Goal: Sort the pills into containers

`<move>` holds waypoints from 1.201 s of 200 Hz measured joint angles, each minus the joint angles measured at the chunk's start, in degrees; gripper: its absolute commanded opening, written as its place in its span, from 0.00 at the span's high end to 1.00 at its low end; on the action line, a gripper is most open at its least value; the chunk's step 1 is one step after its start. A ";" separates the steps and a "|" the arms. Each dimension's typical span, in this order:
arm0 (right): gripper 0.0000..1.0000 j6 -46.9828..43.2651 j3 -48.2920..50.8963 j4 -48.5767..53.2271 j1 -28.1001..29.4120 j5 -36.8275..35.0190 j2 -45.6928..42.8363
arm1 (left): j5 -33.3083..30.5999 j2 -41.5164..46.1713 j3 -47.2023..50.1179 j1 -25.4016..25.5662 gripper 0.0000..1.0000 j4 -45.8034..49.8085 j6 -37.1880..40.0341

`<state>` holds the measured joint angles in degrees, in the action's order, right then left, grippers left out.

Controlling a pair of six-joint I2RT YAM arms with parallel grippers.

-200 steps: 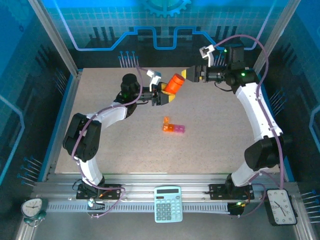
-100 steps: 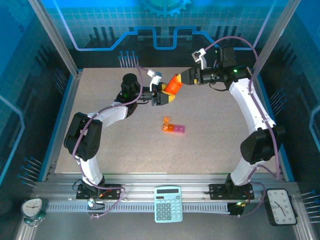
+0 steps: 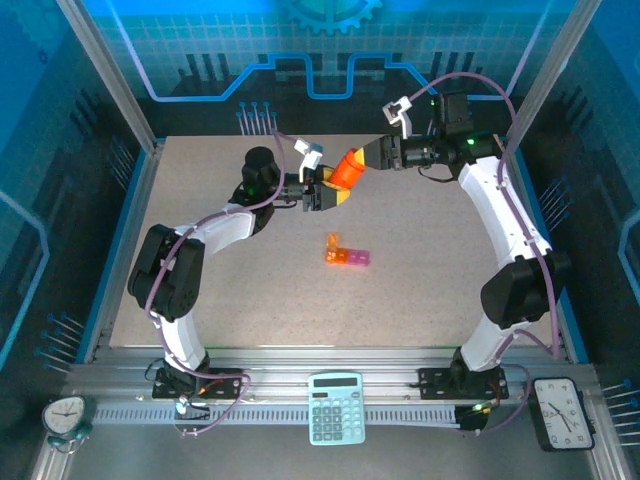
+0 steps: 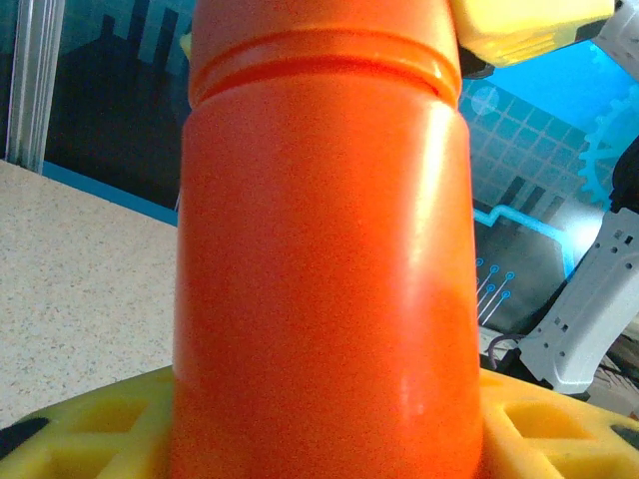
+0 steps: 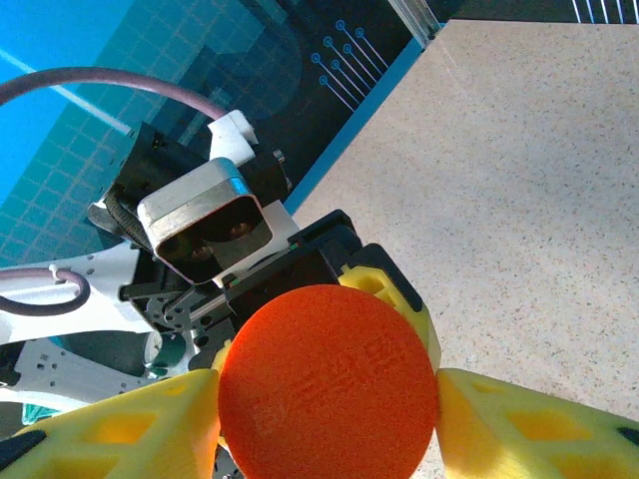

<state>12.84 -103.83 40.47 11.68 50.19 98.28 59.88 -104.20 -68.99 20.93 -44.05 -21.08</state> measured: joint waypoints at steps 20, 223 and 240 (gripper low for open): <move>0.46 -0.02 0.00 -0.22 0.00 0.00 0.00 | 0.02 0.00 0.00 -0.11 0.94 -0.02 0.00; 0.53 3.76 4.55 -6.25 1.51 -2.36 -0.85 | -0.17 -0.02 -0.07 -0.52 0.96 2.16 0.48; 0.55 5.42 6.51 -8.17 2.36 -5.95 -2.12 | -0.92 -0.02 -0.07 -0.52 0.96 3.82 1.70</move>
<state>18.26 -97.32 32.29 14.04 44.25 96.16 58.96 -104.22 -69.06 20.40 -40.23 -19.38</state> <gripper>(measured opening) 0.490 0.537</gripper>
